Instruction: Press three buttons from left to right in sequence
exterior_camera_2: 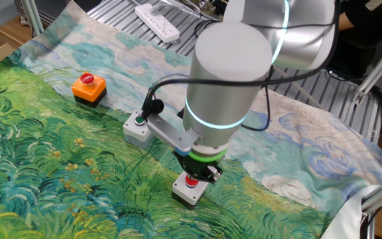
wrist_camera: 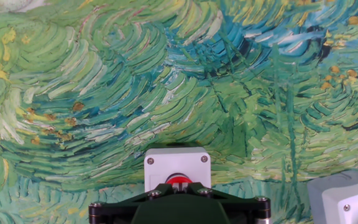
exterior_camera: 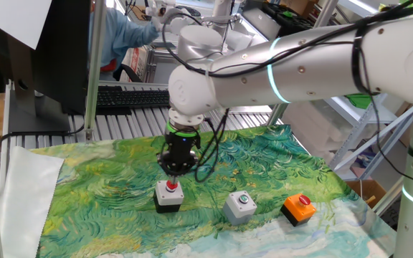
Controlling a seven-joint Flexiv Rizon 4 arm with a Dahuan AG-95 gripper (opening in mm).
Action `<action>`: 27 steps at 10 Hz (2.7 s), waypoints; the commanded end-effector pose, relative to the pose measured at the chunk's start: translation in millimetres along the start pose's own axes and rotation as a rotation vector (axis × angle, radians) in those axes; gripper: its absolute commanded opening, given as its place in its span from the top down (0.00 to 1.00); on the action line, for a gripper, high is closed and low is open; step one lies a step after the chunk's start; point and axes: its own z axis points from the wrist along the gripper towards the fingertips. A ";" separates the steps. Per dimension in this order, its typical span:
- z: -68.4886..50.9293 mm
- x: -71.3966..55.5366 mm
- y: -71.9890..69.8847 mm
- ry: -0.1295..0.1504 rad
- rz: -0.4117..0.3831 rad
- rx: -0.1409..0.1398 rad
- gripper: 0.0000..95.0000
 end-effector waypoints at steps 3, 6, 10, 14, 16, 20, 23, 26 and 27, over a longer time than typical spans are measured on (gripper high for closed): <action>56.3 11.2 -11.6 0.012 -0.018 -0.029 1.00; 44.3 19.0 -9.3 0.026 -0.003 -0.052 1.00; 25.0 29.5 -5.7 0.068 -0.023 -0.050 1.00; 23.2 28.9 -5.9 0.064 -0.025 -0.046 1.00; 23.2 29.0 -5.9 0.064 -0.024 -0.046 1.00; 23.1 29.1 -6.0 0.063 -0.024 -0.045 1.00; 23.1 29.1 -6.0 0.063 -0.025 -0.045 1.00; 23.1 29.1 -6.0 0.064 -0.027 -0.045 1.00; 23.1 29.1 -6.0 0.063 -0.026 -0.045 1.00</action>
